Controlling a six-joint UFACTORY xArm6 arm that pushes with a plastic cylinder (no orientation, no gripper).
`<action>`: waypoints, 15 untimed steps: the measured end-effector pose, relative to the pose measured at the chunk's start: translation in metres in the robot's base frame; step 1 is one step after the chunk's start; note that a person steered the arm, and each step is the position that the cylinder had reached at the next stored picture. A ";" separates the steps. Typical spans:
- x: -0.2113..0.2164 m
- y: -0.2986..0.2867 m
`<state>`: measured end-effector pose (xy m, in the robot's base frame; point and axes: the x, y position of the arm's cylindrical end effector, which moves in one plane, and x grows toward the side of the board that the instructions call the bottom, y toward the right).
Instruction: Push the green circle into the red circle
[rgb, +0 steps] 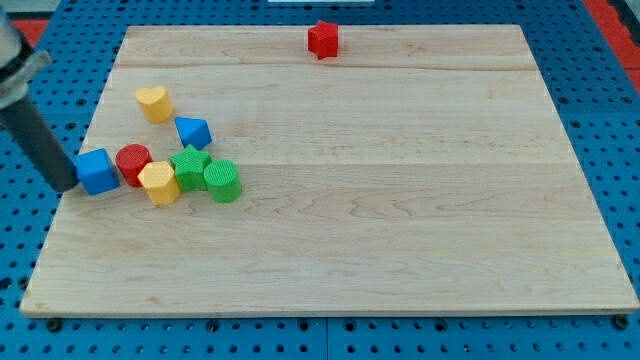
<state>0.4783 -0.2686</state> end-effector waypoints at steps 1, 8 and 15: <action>-0.011 0.037; -0.017 0.166; -0.095 0.160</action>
<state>0.3836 -0.1091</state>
